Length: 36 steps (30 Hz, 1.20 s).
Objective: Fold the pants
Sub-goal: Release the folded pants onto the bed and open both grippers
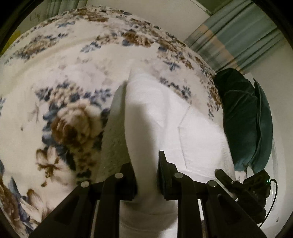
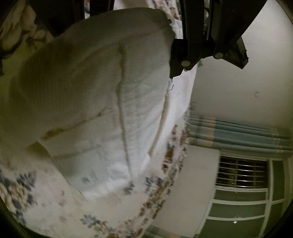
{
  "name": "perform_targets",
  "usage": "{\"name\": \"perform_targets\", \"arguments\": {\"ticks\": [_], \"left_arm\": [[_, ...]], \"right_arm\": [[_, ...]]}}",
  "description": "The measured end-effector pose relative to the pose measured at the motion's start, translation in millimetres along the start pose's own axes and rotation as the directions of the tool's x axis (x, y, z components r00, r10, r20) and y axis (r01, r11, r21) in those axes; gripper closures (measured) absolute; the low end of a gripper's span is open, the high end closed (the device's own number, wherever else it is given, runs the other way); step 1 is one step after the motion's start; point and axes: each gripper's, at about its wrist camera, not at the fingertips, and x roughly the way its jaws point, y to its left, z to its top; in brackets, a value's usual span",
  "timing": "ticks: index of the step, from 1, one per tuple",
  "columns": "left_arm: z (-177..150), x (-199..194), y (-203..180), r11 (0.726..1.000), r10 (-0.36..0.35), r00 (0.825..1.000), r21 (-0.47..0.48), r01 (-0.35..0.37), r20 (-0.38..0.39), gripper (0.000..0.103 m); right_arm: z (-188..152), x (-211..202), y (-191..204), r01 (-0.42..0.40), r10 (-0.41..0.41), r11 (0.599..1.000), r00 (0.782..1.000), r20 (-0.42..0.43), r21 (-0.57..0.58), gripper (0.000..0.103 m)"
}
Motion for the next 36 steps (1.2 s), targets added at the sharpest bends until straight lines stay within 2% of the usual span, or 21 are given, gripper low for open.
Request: {"name": "perform_targets", "arguments": {"ticks": [3, 5, 7, 10, 13, 15, 16, 17, 18, 19, 20, 21, 22, 25, 27, 29, 31, 33, 36], "left_arm": [[-11, -2, 16, 1.0, -0.007, 1.0, -0.027, 0.006, -0.019, 0.081], [-14, -5, 18, 1.0, -0.001, 1.0, -0.03, 0.0, -0.024, 0.077], [-14, -10, 15, 0.999, 0.033, 0.999, -0.02, -0.034, -0.031, 0.075], [-13, -20, 6, 0.994, 0.114, 0.993, 0.001, -0.114, -0.025, 0.075], [-17, -37, -11, 0.971, 0.234, 0.972, 0.042, -0.234, 0.01, 0.076], [-24, -52, -29, 0.945, 0.313, 0.949, 0.085, -0.316, 0.047, 0.076], [-27, -58, -35, 0.939, 0.327, 0.943, 0.096, -0.332, 0.061, 0.074], [-32, -65, -43, 0.93, 0.347, 0.935, 0.107, -0.353, 0.073, 0.067], [-37, -73, -54, 0.919, 0.37, 0.925, 0.117, -0.377, 0.083, 0.062], [-41, -79, -61, 0.915, 0.375, 0.923, 0.126, -0.384, 0.085, 0.05], [-45, -85, -70, 0.909, 0.384, 0.919, 0.138, -0.393, 0.091, 0.031], [-51, -94, -81, 0.898, 0.404, 0.909, 0.145, -0.415, 0.1, 0.023], [-54, -99, -89, 0.891, 0.417, 0.903, 0.15, -0.428, 0.104, 0.015], [-69, -126, -116, 0.876, 0.441, 0.888, 0.153, -0.457, 0.129, 0.015], [-81, -150, -136, 0.869, 0.449, 0.88, 0.155, -0.47, 0.155, 0.015], [-94, -175, -156, 0.856, 0.459, 0.868, 0.166, -0.489, 0.188, 0.015], [-105, -197, -173, 0.852, 0.461, 0.862, 0.168, -0.496, 0.208, 0.015], [-119, -222, -191, 0.851, 0.454, 0.86, 0.171, -0.496, 0.233, 0.015], [-143, -261, -219, 0.843, 0.452, 0.849, 0.178, -0.507, 0.275, 0.015]], "right_arm": [[-8, 7, -8, 0.036, -0.038, 0.999, 0.998, -0.058, -0.028, 0.057], [-10, 9, -14, 0.072, -0.074, 0.997, 0.991, -0.114, -0.024, 0.047], [-13, 3, -16, 0.103, -0.106, 0.994, 0.982, -0.156, -0.028, 0.046], [-16, -16, -12, 0.174, -0.183, 0.982, 0.971, -0.154, -0.069, 0.041], [-15, -40, 0, 0.27, -0.285, 0.954, 0.952, -0.11, -0.13, 0.041], [-18, -57, 17, 0.346, -0.364, 0.916, 0.93, -0.057, -0.202, 0.037], [-19, -63, 27, 0.387, -0.405, 0.89, 0.914, -0.025, -0.24, 0.031], [-21, -71, 41, 0.437, -0.451, 0.854, 0.893, 0.017, -0.282, 0.022], [-20, -77, 49, 0.471, -0.482, 0.826, 0.875, 0.046, -0.308, 0.017], [-23, -83, 61, 0.513, -0.518, 0.786, 0.851, 0.084, -0.346, 0.009], [-26, -89, 72, 0.54, -0.542, 0.754, 0.833, 0.111, -0.374, 0.006], [-31, -95, 85, 0.575, -0.572, 0.704, 0.807, 0.149, -0.417, 0.005], [-32, -102, 93, 0.594, -0.587, 0.677, 0.792, 0.167, -0.434, 0.002], [-41, -131, 121, 0.646, -0.618, 0.599, 0.749, 0.241, -0.473, 0.0], [-50, -158, 141, 0.659, -0.611, 0.576, 0.74, 0.281, -0.484, 0.0], [-61, -186, 156, 0.653, -0.591, 0.578, 0.749, 0.3, -0.489, 0.0], [-76, -218, 177, 0.653, -0.573, 0.573, 0.751, 0.328, -0.496, 0.0], [-91, -254, 194, 0.638, -0.544, 0.578, 0.766, 0.342, -0.509, 0.0], [-116, -310, 216, 0.636, -0.509, 0.572, 0.771, 0.384, -0.518, 0.0]]}}
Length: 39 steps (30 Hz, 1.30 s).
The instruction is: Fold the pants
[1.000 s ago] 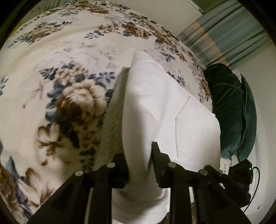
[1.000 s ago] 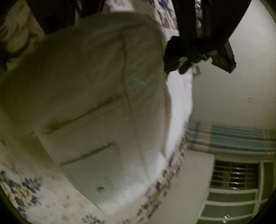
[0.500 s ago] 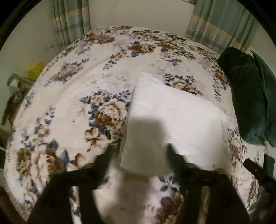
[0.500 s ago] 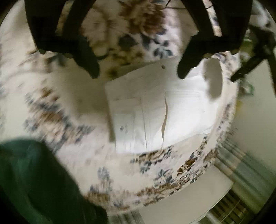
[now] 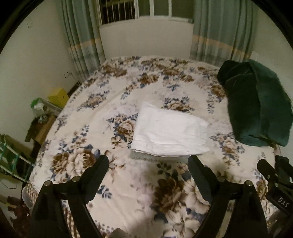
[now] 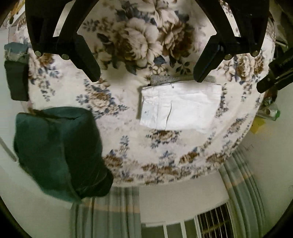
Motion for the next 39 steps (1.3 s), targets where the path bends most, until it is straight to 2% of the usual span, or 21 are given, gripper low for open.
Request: {"name": "perform_targets", "arguments": {"ticks": [7, 12, 20, 28, 30, 31, 39], "left_arm": [[-29, -126, -15, 1.0, 0.02, 0.995, -0.002, -0.019, 0.098, 0.015], [-54, -195, -19, 1.0, 0.016, 0.99, -0.028, -0.012, 0.138, 0.015], [-76, -260, -16, 0.999, 0.019, 0.981, -0.037, -0.013, 0.194, 0.015], [-90, -291, -9, 0.999, 0.021, 0.976, -0.038, -0.013, 0.218, 0.015], [-92, -294, -7, 0.999, 0.022, 0.976, -0.04, -0.014, 0.218, 0.01], [-93, -294, -5, 0.999, 0.027, 0.975, -0.044, -0.018, 0.221, 0.001], [-99, -300, -1, 0.998, 0.039, 0.971, -0.047, -0.029, 0.235, 0.001]], "right_arm": [[-20, -143, -27, -0.028, 0.03, 0.999, 0.994, 0.11, -0.022, 0.0], [-37, -233, -44, -0.054, 0.06, 0.998, 0.982, 0.178, -0.042, 0.0], [-65, -342, -51, -0.08, 0.097, 0.994, 0.967, 0.234, -0.08, 0.0], [-79, -397, -43, -0.075, 0.097, 0.993, 0.955, 0.281, -0.088, 0.0], [-82, -405, -41, -0.068, 0.093, 0.993, 0.951, 0.295, -0.093, 0.0], [-82, -407, -40, -0.068, 0.092, 0.993, 0.951, 0.296, -0.093, 0.0], [-84, -407, -32, -0.08, 0.109, 0.99, 0.955, 0.274, -0.113, 0.0]]}}
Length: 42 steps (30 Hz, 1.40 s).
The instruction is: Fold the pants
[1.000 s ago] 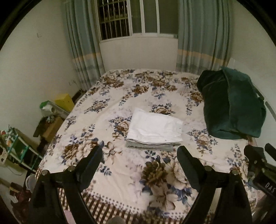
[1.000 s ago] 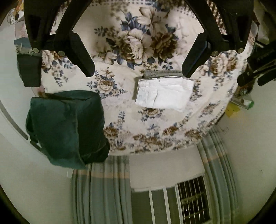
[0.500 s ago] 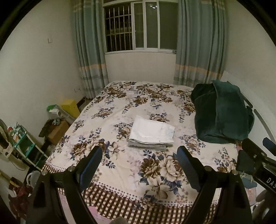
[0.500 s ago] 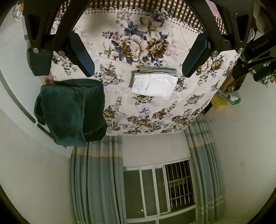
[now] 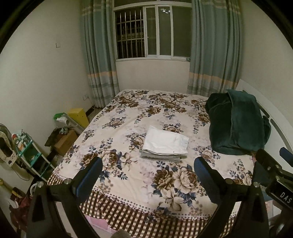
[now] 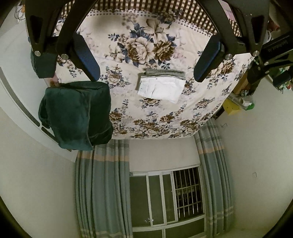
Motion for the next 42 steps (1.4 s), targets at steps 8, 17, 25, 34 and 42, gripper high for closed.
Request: {"name": "perform_targets", "arguments": {"ticks": [8, 17, 25, 34, 42], "left_arm": [[2, -6, 4, 1.0, 0.013, 1.0, -0.007, -0.013, 0.016, 0.001], [6, -7, 2, 1.0, 0.007, 1.0, -0.002, -0.007, 0.024, 0.001], [6, -7, 1, 1.0, 0.004, 1.0, -0.007, -0.004, 0.024, 0.001], [8, -8, -1, 1.0, 0.001, 1.0, -0.003, -0.001, 0.024, 0.001], [10, -9, -4, 1.0, 0.002, 1.0, -0.003, -0.002, 0.029, 0.001]], "right_arm": [[3, 3, 4, -0.02, 0.02, 1.0, 1.0, 0.001, 0.0, 0.0], [4, 7, 4, -0.025, 0.025, 1.0, 1.0, -0.002, 0.007, 0.0], [2, 12, 0, -0.02, 0.02, 1.0, 1.0, 0.0, 0.006, 0.0], [2, 14, -1, -0.019, 0.019, 1.0, 1.0, -0.002, 0.005, 0.0], [2, 14, -1, -0.02, 0.02, 1.0, 1.0, -0.001, 0.002, 0.0]]}}
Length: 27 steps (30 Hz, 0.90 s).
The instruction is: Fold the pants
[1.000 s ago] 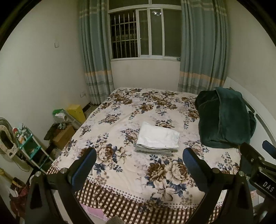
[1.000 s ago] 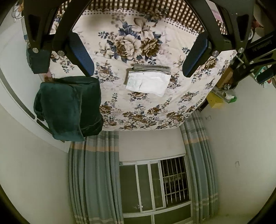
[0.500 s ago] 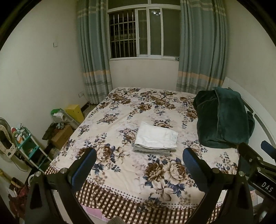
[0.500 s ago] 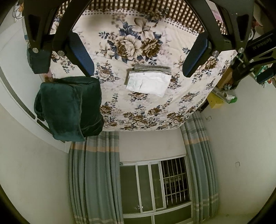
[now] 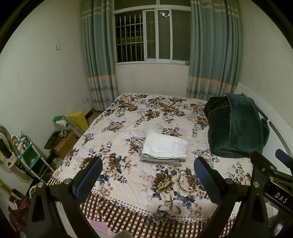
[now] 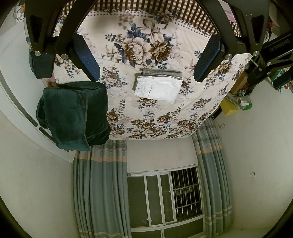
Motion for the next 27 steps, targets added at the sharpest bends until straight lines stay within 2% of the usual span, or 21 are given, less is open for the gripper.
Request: {"name": "perform_targets", "arguments": {"ticks": [27], "left_arm": [[2.2, -5.0, -3.4, 1.0, 0.004, 1.0, -0.004, -0.004, 0.002, 0.001]], "right_arm": [[-3.5, 2.4, 0.2, -0.001, 0.001, 1.0, 1.0, 0.002, -0.005, 0.0]]}}
